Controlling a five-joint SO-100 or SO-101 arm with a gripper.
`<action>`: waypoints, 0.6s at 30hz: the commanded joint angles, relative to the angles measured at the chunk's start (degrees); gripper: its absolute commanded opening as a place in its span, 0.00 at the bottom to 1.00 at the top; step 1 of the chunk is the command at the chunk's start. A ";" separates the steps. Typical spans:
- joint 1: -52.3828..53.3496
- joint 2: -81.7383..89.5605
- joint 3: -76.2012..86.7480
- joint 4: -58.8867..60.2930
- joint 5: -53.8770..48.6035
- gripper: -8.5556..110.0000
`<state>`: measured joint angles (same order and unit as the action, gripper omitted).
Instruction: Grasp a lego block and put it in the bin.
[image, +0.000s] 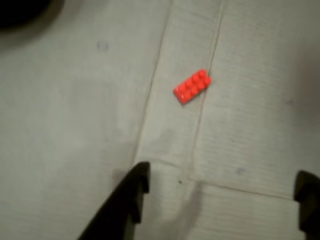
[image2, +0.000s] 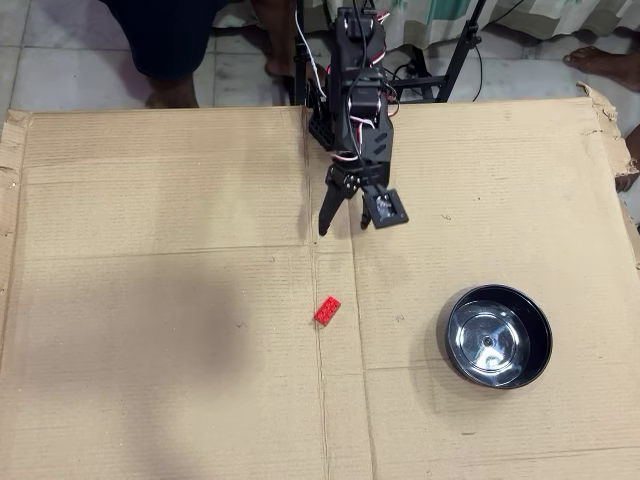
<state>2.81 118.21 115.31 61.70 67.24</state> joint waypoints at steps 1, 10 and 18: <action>-0.26 -6.77 -8.70 0.09 6.06 0.35; 1.67 -24.52 -24.96 0.09 26.28 0.35; 3.69 -38.06 -31.03 0.09 39.81 0.35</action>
<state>5.54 81.21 87.63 61.70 104.59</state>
